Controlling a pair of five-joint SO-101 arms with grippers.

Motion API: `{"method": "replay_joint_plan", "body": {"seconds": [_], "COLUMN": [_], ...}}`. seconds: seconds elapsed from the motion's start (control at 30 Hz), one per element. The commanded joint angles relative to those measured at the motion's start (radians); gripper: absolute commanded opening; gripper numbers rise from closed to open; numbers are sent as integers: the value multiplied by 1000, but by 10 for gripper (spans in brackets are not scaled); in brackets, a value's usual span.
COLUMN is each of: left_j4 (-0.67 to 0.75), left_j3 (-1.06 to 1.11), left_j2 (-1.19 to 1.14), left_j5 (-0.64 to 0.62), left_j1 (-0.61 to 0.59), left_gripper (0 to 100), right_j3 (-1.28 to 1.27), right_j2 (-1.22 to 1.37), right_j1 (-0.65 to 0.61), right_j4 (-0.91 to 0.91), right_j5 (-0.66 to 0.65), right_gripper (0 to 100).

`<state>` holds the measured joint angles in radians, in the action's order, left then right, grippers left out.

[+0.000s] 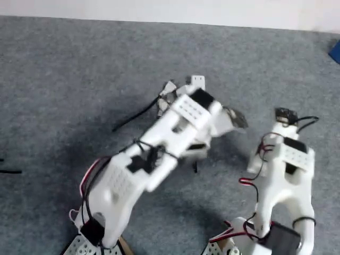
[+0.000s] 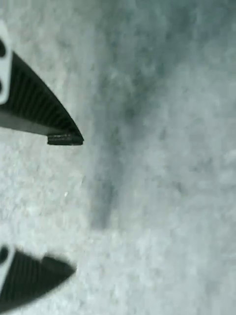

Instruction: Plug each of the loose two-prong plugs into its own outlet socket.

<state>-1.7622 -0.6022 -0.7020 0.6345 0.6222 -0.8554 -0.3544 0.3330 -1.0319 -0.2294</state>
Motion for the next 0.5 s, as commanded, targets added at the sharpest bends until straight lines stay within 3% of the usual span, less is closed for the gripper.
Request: {"method": "replay_joint_plan", "body": {"seconds": [0.0,0.13,0.33,0.47], "left_j4": [-17,112,491,615], "left_j3": [213,504,993,1087], "left_j2": [275,395,490,507], "left_j5": [-55,-98,-97,-97], "left_j1": [148,219,216,214], "left_gripper": [6,6,6,6], "right_j3": [-38,-51,-54,-56], "right_j2": [-64,-64,-64,-64], "right_j1": [36,39,31,-13], "right_j4": [-8,-5,-5,-7], "right_j5": [-72,-77,-69,-60], "right_gripper": [207,205,205,205]}}
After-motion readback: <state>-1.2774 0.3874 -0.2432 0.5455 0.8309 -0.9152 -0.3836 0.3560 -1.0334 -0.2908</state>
